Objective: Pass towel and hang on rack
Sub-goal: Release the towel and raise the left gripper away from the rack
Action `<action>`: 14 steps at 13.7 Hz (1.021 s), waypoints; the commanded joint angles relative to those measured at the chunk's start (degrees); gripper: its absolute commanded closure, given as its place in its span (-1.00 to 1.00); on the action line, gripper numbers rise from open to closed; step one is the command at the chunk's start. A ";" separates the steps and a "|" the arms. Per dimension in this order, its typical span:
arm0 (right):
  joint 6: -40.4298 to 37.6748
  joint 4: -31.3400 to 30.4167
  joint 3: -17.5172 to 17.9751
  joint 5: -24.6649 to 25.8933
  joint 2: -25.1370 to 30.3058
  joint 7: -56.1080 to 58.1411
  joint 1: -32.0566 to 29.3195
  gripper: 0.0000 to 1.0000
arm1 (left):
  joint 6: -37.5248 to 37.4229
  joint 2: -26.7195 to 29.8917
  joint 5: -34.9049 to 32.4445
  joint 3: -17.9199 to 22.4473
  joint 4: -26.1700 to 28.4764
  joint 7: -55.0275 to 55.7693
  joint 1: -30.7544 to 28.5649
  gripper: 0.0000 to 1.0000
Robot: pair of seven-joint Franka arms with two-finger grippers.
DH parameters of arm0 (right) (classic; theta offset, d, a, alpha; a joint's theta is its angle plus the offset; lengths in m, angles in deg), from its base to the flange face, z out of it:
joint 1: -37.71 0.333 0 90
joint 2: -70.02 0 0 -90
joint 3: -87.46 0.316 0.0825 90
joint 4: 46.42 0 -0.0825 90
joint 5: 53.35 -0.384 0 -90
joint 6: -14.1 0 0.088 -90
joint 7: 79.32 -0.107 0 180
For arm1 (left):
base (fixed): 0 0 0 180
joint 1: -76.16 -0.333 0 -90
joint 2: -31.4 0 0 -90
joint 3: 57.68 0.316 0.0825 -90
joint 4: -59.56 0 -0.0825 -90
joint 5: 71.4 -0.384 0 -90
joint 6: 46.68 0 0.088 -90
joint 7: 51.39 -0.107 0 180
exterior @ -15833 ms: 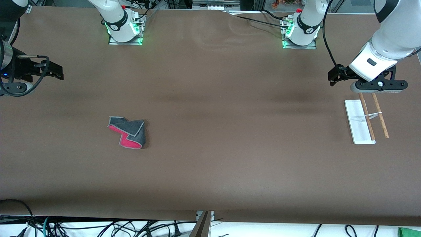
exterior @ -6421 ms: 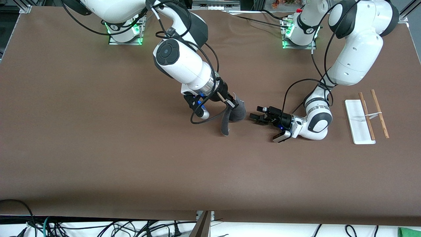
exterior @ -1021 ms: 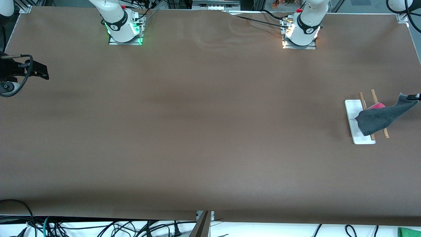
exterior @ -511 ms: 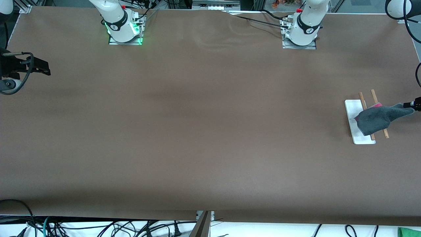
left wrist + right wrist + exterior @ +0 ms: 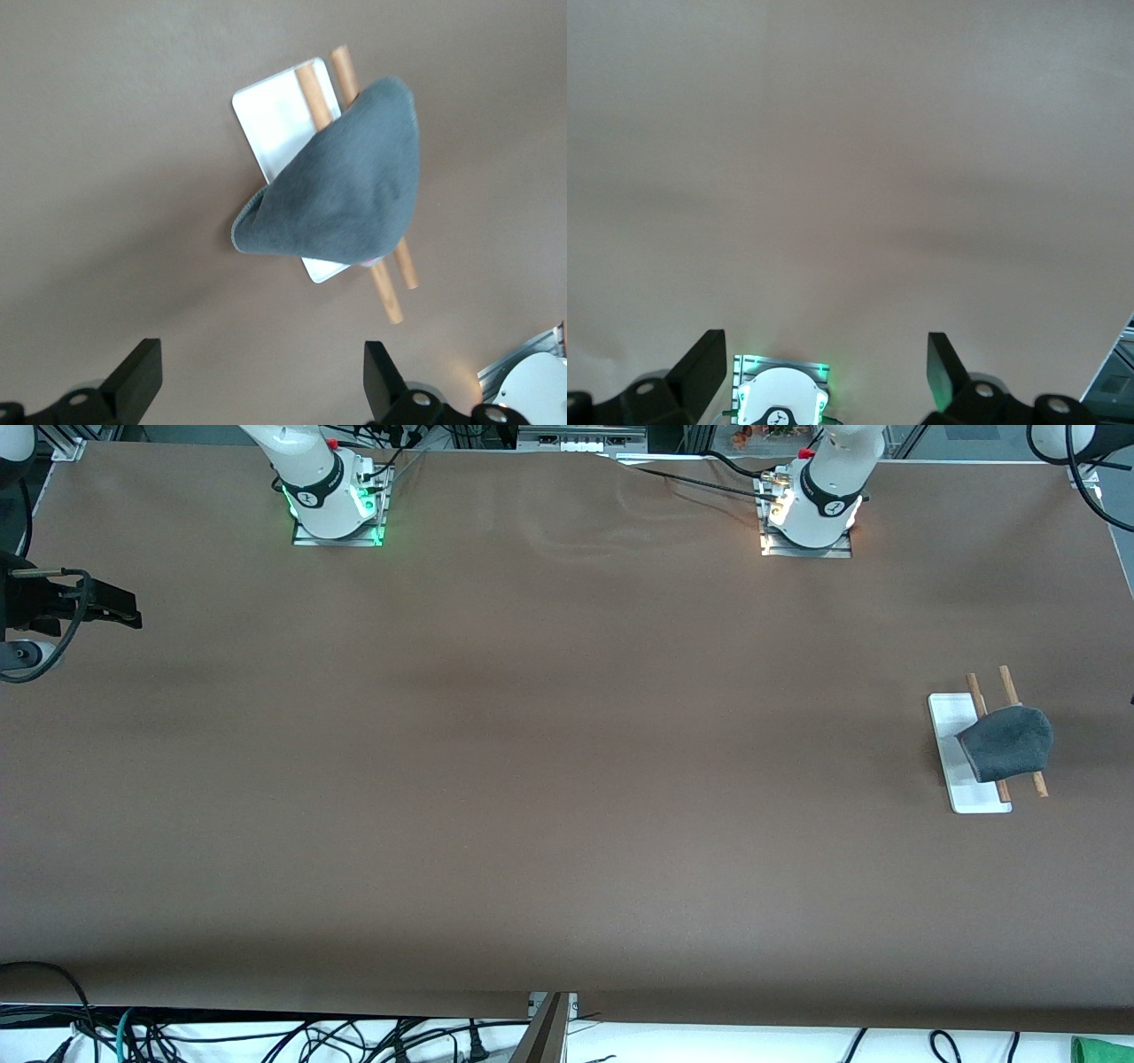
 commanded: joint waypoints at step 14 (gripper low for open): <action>0.44 -0.84 0.33 -1.41 0.99 0.48 -0.06 -1.00 | 6.87 30.82 0.92 -0.62 25.34 47.50 30.40 -1.00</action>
